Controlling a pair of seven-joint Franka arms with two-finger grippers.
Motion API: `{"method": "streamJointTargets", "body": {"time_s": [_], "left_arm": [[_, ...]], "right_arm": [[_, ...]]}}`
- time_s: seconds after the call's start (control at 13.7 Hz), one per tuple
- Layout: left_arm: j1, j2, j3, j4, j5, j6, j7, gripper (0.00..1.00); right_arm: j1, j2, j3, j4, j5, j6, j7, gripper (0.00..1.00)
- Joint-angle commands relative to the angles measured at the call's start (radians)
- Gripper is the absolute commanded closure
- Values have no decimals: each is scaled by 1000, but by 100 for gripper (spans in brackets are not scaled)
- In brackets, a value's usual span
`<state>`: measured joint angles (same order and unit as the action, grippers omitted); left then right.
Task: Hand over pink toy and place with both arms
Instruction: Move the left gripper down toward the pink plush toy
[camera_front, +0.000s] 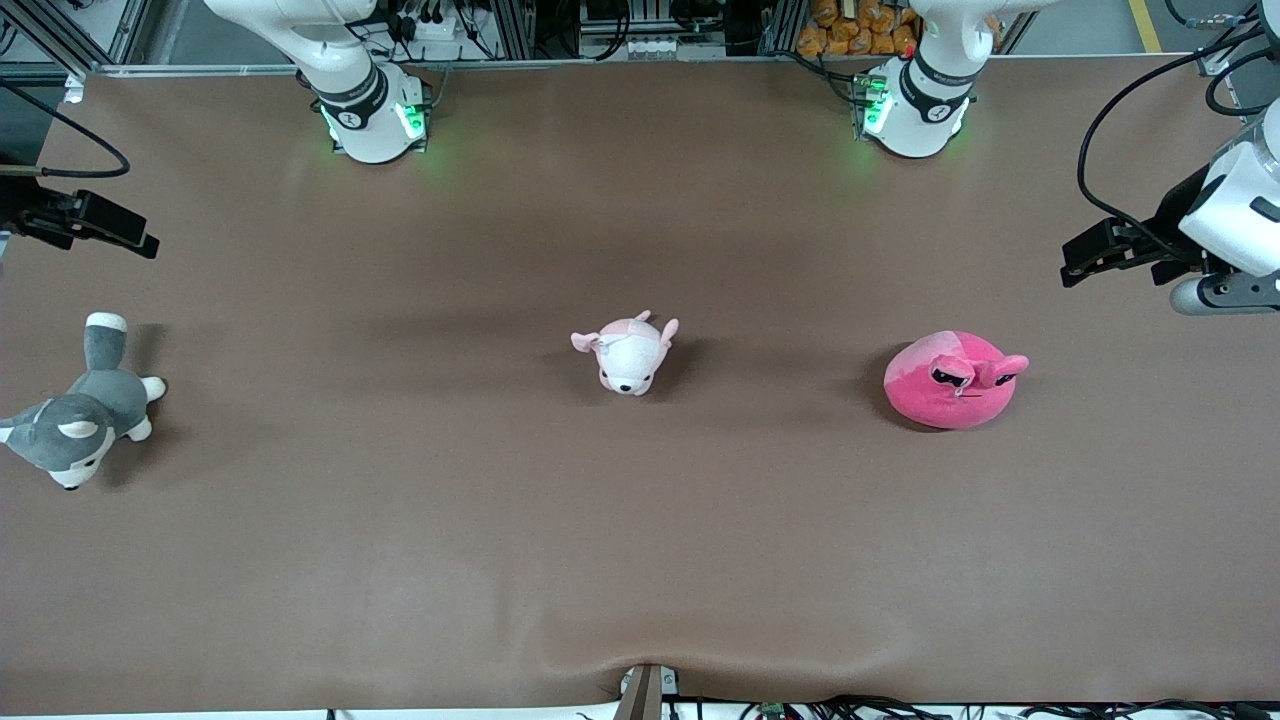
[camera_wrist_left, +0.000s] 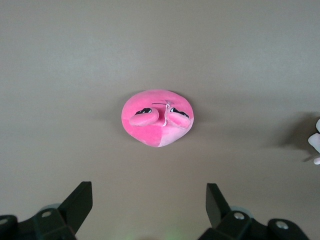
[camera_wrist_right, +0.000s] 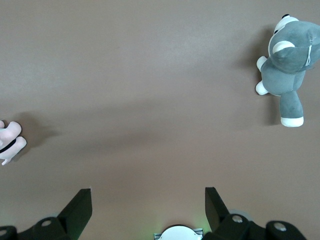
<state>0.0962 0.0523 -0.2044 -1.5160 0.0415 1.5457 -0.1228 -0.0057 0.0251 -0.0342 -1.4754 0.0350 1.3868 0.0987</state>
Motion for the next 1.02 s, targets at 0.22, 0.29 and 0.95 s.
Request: {"method": "streamJointTargets", "body": {"time_s": [0.22,0.29,0.95], "left_arm": [[5,34,2,77,1,-39,3,0],[5,38,2,76,-2,-38,5,0],[-35,90,-4,76,-5,-38,5,0]], "right_arm": [[-2,7,0,17,3,-15,-2,0],[-2,7,0,17,3,-15,-2,0],[-2,7,0,17,3,-15,-2,0]]}}
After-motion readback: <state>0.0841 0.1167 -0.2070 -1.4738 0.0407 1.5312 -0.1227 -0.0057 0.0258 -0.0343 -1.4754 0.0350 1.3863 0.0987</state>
